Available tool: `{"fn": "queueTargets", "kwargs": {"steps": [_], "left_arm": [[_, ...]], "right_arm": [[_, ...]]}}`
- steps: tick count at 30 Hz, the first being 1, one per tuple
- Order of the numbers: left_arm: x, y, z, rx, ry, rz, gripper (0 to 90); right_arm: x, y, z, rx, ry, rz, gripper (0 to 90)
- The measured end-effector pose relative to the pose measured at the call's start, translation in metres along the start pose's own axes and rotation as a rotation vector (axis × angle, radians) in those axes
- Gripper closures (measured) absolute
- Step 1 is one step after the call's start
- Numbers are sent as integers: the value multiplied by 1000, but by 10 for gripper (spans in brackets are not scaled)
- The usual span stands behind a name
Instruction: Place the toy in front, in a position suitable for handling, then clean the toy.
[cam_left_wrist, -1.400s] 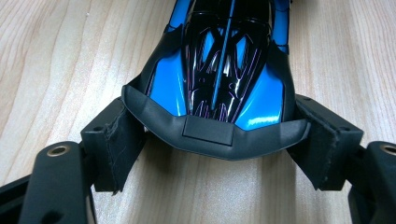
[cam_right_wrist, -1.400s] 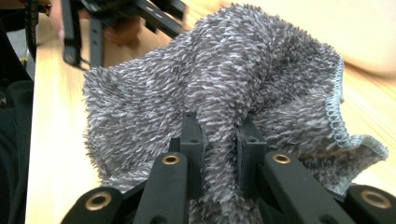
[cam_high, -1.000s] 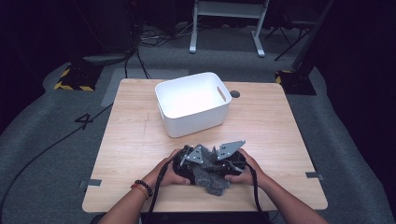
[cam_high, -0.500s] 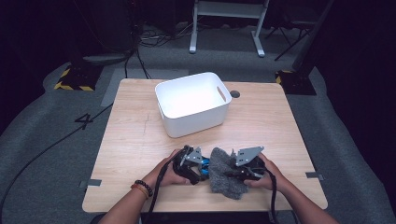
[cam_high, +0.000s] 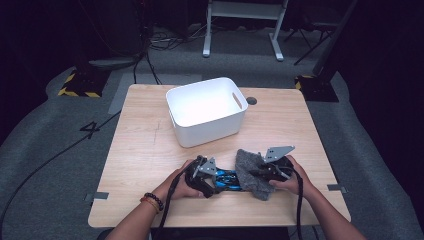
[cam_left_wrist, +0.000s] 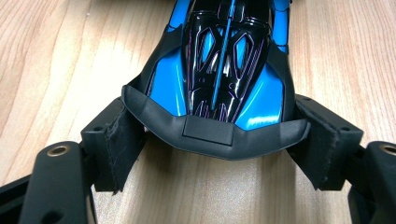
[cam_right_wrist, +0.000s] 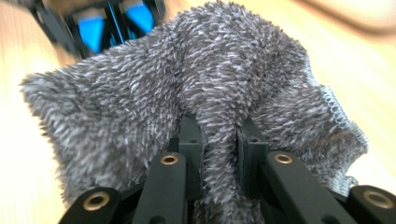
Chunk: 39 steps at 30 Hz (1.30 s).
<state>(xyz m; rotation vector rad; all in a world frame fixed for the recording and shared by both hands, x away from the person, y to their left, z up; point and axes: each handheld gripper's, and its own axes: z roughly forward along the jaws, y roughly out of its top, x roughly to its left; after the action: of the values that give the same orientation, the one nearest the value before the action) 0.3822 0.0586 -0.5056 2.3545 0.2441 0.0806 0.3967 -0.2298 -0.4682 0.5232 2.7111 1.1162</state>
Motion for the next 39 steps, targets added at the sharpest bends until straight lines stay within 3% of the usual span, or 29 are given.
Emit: {"fn": "queueTargets", "kwargs": {"steps": [4,9,12,15,19,22,26,31,34,36,39], "left_arm": [[0,0,0,0,-1,1,239],[1,0,-1,4,1,7,240],[0,0,-1,4,0,6,240],[1,0,0,4,-2,5,240],[1,0,0,4,-2,6,240],[1,0,0,4,-2,6,240],[1,0,0,4,-2,6,240],[1,0,0,4,-2,6,240],[1,0,-1,5,-1,6,240],[0,0,-1,5,1,3,240],[0,0,-1,5,2,2,240]], "right_arm": [[16,25,14,-59,51,-33,767],[38,45,38,-35,86,-112,766],[36,44,38,-34,94,-114,765],[29,38,30,-41,81,-94,765],[13,22,20,6,-30,-58,770],[1,10,15,-14,10,12,771],[3,8,8,11,-31,-24,771],[-3,-14,-3,42,-53,24,774],[2,-28,-7,52,-51,52,778],[10,-35,-11,63,-56,39,778],[24,-44,-18,54,-1,44,777]]}}
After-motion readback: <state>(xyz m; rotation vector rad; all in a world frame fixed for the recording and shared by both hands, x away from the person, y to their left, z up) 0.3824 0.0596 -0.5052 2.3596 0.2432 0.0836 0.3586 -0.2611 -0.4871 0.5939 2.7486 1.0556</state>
